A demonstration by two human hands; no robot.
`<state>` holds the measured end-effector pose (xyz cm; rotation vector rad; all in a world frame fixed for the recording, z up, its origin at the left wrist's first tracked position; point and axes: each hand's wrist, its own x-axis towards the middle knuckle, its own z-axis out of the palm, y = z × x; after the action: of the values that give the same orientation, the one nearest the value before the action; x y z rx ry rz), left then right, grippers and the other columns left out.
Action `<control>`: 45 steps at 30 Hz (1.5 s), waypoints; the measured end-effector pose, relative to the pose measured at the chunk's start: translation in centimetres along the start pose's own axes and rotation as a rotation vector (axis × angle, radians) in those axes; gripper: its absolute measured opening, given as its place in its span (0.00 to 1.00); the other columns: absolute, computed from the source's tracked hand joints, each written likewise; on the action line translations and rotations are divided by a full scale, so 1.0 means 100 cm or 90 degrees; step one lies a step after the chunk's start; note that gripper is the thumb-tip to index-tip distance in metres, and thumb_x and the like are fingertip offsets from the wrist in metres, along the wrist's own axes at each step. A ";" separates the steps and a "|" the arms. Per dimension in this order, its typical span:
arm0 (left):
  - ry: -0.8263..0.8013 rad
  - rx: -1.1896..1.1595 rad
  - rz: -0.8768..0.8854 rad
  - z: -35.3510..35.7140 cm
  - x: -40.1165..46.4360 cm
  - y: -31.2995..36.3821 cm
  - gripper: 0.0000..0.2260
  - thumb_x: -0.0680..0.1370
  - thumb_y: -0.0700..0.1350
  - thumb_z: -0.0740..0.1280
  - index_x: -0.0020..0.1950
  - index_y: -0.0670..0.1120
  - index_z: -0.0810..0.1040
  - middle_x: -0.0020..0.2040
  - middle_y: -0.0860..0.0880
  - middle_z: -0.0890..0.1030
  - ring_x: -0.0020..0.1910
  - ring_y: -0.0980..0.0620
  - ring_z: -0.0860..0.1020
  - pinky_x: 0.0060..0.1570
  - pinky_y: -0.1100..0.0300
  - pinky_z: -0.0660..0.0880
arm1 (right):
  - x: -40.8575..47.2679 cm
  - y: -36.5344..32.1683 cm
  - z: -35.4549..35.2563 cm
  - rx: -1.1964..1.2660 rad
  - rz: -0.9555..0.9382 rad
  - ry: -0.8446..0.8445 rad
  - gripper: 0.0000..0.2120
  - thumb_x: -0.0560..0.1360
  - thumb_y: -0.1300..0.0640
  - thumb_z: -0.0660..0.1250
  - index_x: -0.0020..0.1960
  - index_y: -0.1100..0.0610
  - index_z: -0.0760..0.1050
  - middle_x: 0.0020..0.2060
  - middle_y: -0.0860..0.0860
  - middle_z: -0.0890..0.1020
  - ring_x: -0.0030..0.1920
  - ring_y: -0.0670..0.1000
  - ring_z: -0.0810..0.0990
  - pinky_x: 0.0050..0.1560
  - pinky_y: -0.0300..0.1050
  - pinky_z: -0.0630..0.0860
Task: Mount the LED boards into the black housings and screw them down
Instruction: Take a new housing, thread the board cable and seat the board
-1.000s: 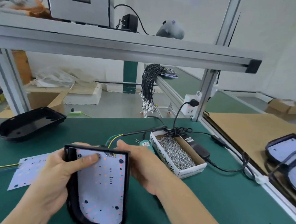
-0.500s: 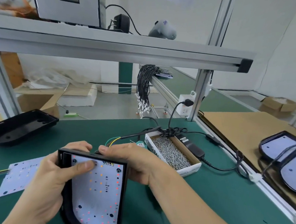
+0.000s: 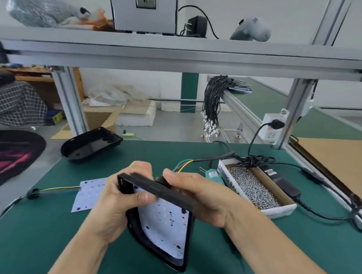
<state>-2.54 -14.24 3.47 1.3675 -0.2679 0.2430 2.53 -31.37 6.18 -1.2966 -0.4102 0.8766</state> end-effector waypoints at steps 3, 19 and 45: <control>-0.033 0.030 0.018 -0.006 0.000 0.003 0.17 0.54 0.51 0.81 0.32 0.45 0.78 0.38 0.48 0.69 0.40 0.45 0.65 0.42 0.52 0.59 | -0.002 -0.008 -0.001 -0.021 -0.013 0.022 0.18 0.64 0.43 0.72 0.45 0.57 0.79 0.38 0.51 0.81 0.33 0.44 0.78 0.33 0.34 0.74; -0.011 0.032 0.057 -0.006 -0.007 0.003 0.20 0.53 0.55 0.82 0.33 0.45 0.80 0.42 0.47 0.79 0.46 0.40 0.73 0.47 0.46 0.69 | -0.008 -0.011 0.011 -0.050 -0.082 -0.002 0.07 0.74 0.59 0.68 0.37 0.54 0.81 0.31 0.47 0.81 0.30 0.42 0.77 0.33 0.33 0.74; 0.183 -0.019 -0.019 0.010 0.001 -0.002 0.14 0.55 0.41 0.77 0.38 0.42 0.82 0.37 0.45 0.83 0.36 0.50 0.81 0.37 0.63 0.78 | -0.016 0.021 0.019 -0.238 -0.335 0.315 0.15 0.70 0.70 0.71 0.47 0.50 0.82 0.41 0.43 0.85 0.42 0.42 0.82 0.44 0.34 0.76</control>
<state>-2.44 -15.23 3.43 1.2881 -0.0110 0.4055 -0.53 -31.28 4.98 -1.5888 -0.4994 0.0236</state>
